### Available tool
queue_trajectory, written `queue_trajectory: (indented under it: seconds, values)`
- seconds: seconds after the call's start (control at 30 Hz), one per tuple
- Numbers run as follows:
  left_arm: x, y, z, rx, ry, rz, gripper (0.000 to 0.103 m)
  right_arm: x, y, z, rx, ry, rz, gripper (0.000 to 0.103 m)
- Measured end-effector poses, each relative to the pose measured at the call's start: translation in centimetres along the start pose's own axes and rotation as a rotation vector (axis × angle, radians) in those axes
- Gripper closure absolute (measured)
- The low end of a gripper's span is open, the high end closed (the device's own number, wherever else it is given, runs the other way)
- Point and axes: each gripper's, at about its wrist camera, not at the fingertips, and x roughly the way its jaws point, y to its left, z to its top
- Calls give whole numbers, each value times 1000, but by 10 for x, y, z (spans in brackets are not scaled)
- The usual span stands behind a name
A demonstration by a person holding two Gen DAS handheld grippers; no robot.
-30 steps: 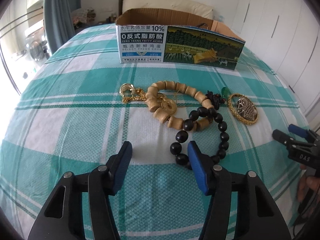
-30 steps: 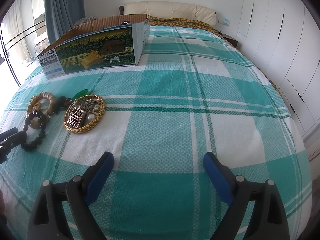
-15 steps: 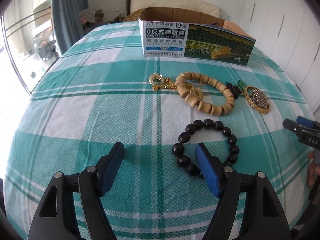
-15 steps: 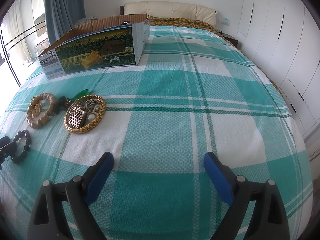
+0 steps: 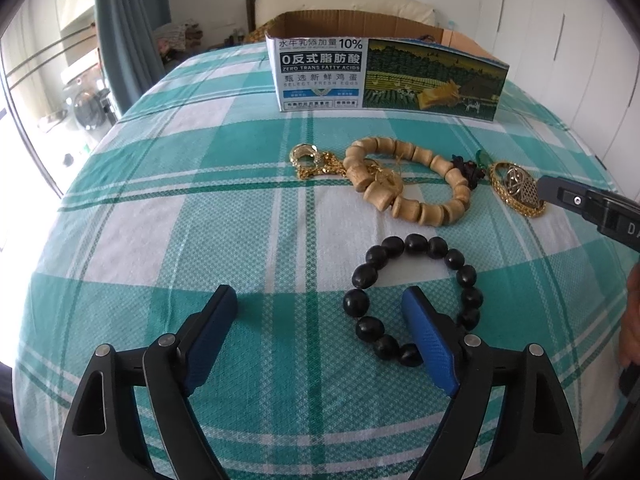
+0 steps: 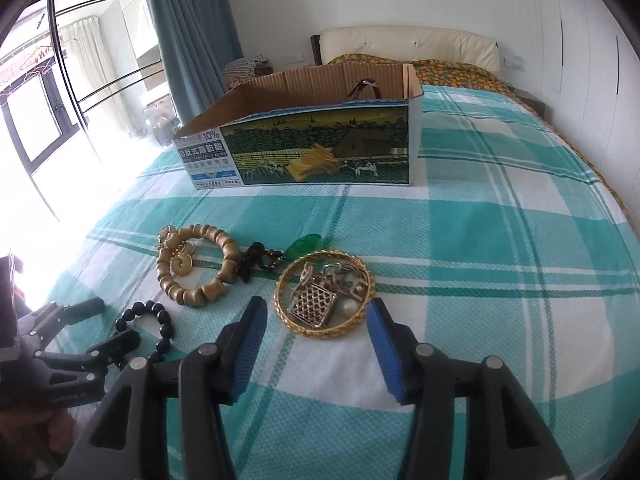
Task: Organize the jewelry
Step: 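Grasp the black bead bracelet with the left tool while the right tool approaches the gold pendant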
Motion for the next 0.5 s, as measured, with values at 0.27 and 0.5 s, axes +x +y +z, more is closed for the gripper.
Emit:
queue_trajectory:
  seconds: [0.27, 0.5]
  values:
    - [1, 0, 0, -1, 2, 1, 16, 32, 4, 12, -7, 70, -63, 72]
    - [1, 1, 0, -1, 2, -1, 15, 20, 9, 4, -44, 18, -67, 73]
